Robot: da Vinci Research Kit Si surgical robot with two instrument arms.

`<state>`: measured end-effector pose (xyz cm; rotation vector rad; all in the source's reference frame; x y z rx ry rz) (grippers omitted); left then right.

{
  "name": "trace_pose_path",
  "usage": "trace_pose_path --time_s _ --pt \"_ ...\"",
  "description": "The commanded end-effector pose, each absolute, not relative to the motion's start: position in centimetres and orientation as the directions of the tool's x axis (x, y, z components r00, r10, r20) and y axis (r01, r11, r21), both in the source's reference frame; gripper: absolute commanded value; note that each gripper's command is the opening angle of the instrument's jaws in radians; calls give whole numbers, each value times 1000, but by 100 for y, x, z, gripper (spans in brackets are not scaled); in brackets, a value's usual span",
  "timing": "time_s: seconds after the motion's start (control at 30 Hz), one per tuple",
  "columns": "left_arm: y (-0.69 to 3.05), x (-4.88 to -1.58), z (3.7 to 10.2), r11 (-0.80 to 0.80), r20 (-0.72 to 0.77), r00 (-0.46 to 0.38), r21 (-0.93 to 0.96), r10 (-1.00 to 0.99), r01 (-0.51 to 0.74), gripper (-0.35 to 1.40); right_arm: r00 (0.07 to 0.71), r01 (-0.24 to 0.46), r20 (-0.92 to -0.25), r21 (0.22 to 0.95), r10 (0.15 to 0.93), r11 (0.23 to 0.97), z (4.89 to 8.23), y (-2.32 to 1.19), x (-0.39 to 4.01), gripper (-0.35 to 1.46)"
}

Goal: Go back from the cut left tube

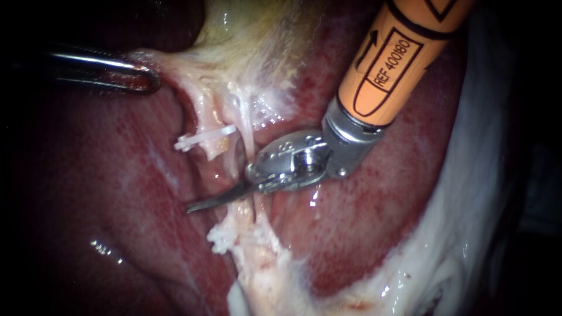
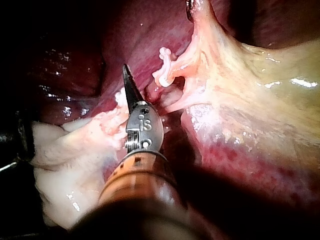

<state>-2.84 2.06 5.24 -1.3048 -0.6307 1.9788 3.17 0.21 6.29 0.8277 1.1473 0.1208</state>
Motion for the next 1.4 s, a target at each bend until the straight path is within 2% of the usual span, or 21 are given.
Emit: trace_pose_path --time_s 0.03,0.07,0.1,0.17,0.23,0.27,0.53,0.6,0.73,0.8,0.9,0.97,1.1,1.23,1.33,1.4 --pt "206 -283 524 -655 -597 -271 -706 755 -270 -35 437 317 -757 635 485 705 628 20 316 -35" --pt "206 -283 524 -655 -597 -271 -706 755 -270 -35 436 315 -758 634 486 706 628 20 316 -35" --pt "206 -283 525 -655 -597 -271 -706 755 -270 -35 436 312 -757 634 486 708 628 20 317 24" --pt "206 -283 525 -655 -597 -271 -706 755 -270 -35 434 299 -758 632 488 716 627 20 320 93" --pt "206 -283 526 -655 -597 -271 -706 755 -270 -35 427 258 -755 629 497 733 627 21 323 131" --pt "206 -283 526 -655 -597 -271 -706 755 -270 -35 424 238 -755 625 500 743 627 21 325 138" --pt "207 -282 528 -655 -598 -271 -706 755 -269 -35 414 205 -756 621 507 757 625 19 318 143" --pt "207 -282 528 -656 -598 -271 -706 755 -269 -35 407 161 -757 610 511 776 621 16 308 143" --pt "207 -282 529 -656 -598 -271 -705 754 -269 -35 391 23 -749 589 535 808 607 9 278 143" --pt "207 -282 530 -656 -598 -271 -705 754 -269 -35 388 -28 -788 507 477 861 598 7 259 145" --pt "207 -282 530 -656 -598 -271 -705 754 -269 -35 395 -104 -808 434 438 895 587 6 228 145" --pt "207 -282 530 -656 -598 -271 -705 754 -269 -35 420 -123 -821 370 386 921 581 8 207 145" --pt "206 -282 531 -656 -598 -271 -705 754 -269 -35 493 -148 -805 297 331 943 576 15 169 145" --pt "206 -282 531 -656 -599 -271 -705 754 -270 -35 558 -183 -767 261 319 948 574 23 138 145" --pt "205 -283 532 -657 -599 -271 -704 753 -270 -35 580 -198 -749 250 319 948 571 32 124 145" --pt "204 -284 533 -657 -599 -271 -703 753 -271 -35 579 -201 -743 268 335 942 570 36 119 145"
